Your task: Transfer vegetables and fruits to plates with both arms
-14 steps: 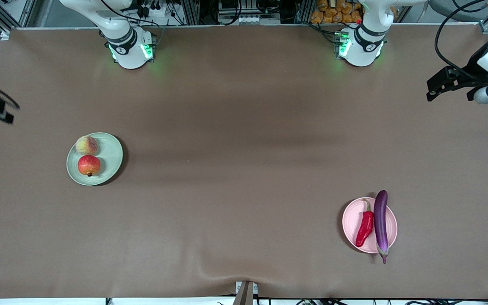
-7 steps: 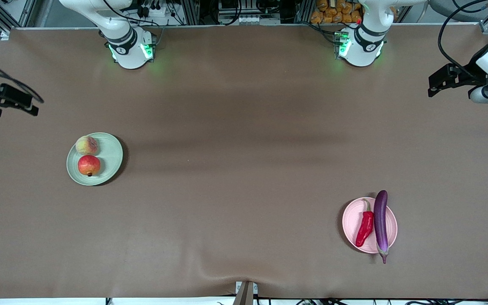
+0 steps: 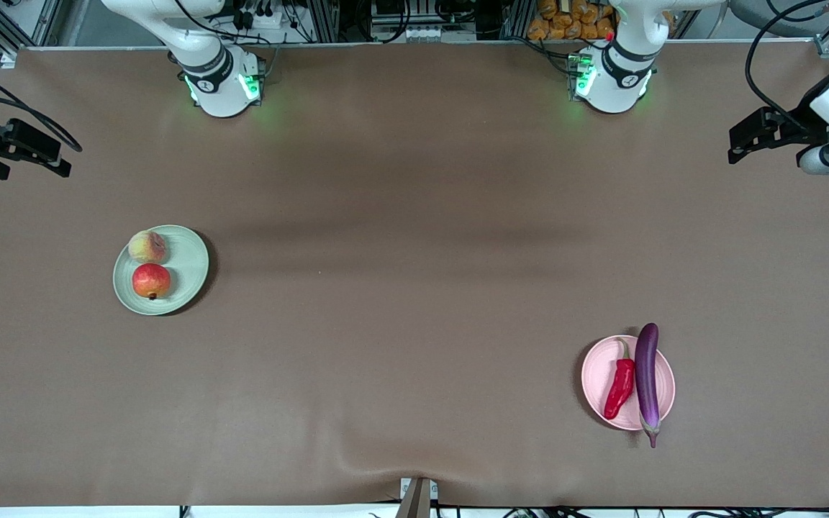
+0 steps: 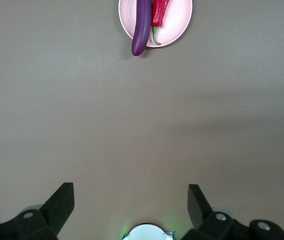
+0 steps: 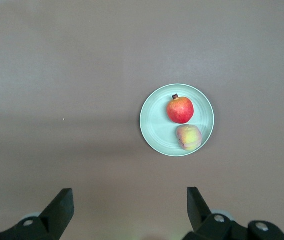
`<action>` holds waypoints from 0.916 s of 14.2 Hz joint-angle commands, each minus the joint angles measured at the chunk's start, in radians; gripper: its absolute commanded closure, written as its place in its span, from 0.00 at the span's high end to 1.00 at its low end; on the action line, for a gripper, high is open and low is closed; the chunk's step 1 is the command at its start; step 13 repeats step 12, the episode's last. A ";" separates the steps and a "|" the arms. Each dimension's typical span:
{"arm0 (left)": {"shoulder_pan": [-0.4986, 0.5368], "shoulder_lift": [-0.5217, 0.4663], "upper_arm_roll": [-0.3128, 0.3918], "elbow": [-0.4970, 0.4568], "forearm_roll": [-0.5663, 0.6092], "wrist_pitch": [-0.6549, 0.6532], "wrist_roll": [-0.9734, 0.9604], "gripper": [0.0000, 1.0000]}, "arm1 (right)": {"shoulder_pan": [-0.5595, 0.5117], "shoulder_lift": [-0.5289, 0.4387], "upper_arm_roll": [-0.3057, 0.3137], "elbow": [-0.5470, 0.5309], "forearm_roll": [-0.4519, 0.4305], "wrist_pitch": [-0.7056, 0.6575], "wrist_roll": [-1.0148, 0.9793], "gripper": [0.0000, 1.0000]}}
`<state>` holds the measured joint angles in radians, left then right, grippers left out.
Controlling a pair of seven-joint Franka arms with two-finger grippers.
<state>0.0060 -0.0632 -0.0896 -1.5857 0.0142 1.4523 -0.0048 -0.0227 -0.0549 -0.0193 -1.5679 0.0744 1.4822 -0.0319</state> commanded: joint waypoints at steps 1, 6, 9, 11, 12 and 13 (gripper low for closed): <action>0.014 0.003 -0.006 0.016 -0.008 -0.012 0.006 1.00 | -0.022 -0.007 0.024 0.011 -0.011 0.004 0.007 1.00; 0.014 0.002 -0.006 0.015 -0.008 -0.006 0.005 1.00 | -0.019 -0.006 0.024 0.011 -0.011 -0.003 0.007 1.00; 0.014 0.003 -0.006 0.013 -0.008 -0.006 0.003 1.00 | -0.016 -0.003 0.024 0.031 -0.015 -0.005 0.007 1.00; 0.014 0.003 -0.006 0.013 -0.008 -0.006 0.003 1.00 | -0.003 -0.003 0.038 0.029 -0.078 -0.005 0.009 1.00; 0.014 0.003 -0.006 0.013 -0.010 -0.006 0.003 1.00 | -0.002 -0.003 0.048 0.029 -0.125 -0.005 0.018 1.00; 0.014 0.003 -0.006 0.013 -0.010 -0.006 0.003 1.00 | -0.002 -0.003 0.048 0.029 -0.125 -0.005 0.018 1.00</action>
